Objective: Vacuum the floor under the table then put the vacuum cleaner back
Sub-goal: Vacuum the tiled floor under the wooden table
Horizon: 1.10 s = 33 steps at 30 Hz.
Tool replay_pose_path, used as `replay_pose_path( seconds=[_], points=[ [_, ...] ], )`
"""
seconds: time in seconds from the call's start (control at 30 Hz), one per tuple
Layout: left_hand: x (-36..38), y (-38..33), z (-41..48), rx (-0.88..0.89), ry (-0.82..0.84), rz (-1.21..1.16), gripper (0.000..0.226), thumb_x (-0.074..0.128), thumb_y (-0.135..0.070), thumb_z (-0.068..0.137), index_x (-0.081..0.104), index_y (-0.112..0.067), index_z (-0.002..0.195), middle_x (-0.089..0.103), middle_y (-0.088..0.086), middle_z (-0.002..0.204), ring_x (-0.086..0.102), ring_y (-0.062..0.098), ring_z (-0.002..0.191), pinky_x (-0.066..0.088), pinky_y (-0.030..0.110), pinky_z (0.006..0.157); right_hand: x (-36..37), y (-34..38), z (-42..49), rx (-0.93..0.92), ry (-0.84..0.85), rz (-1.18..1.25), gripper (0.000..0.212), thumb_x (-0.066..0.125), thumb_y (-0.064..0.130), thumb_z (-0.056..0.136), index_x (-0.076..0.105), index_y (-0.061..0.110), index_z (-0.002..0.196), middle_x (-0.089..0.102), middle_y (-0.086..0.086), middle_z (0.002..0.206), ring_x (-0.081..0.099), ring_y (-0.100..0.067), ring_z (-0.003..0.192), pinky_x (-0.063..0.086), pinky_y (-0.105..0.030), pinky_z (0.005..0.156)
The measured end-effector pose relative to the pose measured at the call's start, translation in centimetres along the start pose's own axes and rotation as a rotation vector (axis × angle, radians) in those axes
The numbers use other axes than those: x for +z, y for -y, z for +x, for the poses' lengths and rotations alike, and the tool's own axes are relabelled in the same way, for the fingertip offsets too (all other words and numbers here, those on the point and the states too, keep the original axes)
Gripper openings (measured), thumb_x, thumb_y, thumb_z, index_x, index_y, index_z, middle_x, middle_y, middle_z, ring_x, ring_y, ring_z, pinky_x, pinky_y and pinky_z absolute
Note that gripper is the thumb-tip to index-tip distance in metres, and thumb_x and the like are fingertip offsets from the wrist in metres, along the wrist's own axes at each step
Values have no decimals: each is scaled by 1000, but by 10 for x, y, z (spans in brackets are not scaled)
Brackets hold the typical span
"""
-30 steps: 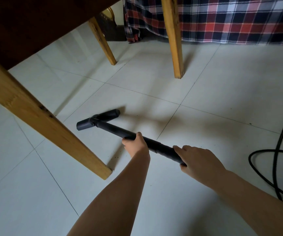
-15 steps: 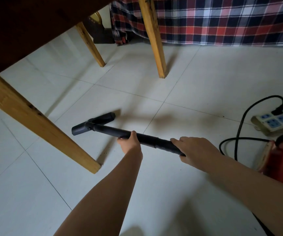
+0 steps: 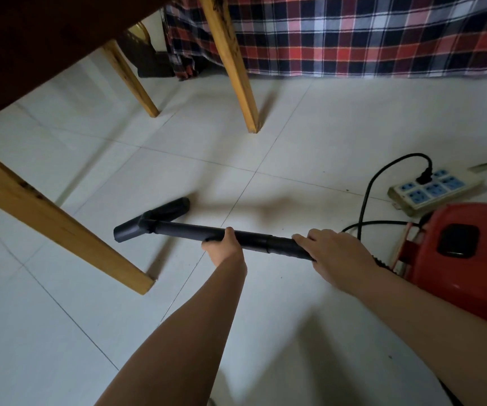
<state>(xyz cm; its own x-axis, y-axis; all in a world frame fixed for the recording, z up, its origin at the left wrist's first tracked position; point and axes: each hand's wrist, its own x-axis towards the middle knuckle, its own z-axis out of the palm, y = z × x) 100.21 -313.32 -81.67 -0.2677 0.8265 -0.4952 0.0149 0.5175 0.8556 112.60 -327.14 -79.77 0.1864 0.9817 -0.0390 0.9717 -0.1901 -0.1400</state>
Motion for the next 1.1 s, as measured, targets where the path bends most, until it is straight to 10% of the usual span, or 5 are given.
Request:
replay_pose_path(
  seconds=[1.1],
  points=[
    [-37,-30,64,14,-126,-98,47,55,-15,88,41,-5,132,57,12,121,53,26,94,38,31,82,14,58,56,-75,15,60,49,42,10,89,34,25,135,51,2,107,42,-19,76,27,-27,52]
  ],
)
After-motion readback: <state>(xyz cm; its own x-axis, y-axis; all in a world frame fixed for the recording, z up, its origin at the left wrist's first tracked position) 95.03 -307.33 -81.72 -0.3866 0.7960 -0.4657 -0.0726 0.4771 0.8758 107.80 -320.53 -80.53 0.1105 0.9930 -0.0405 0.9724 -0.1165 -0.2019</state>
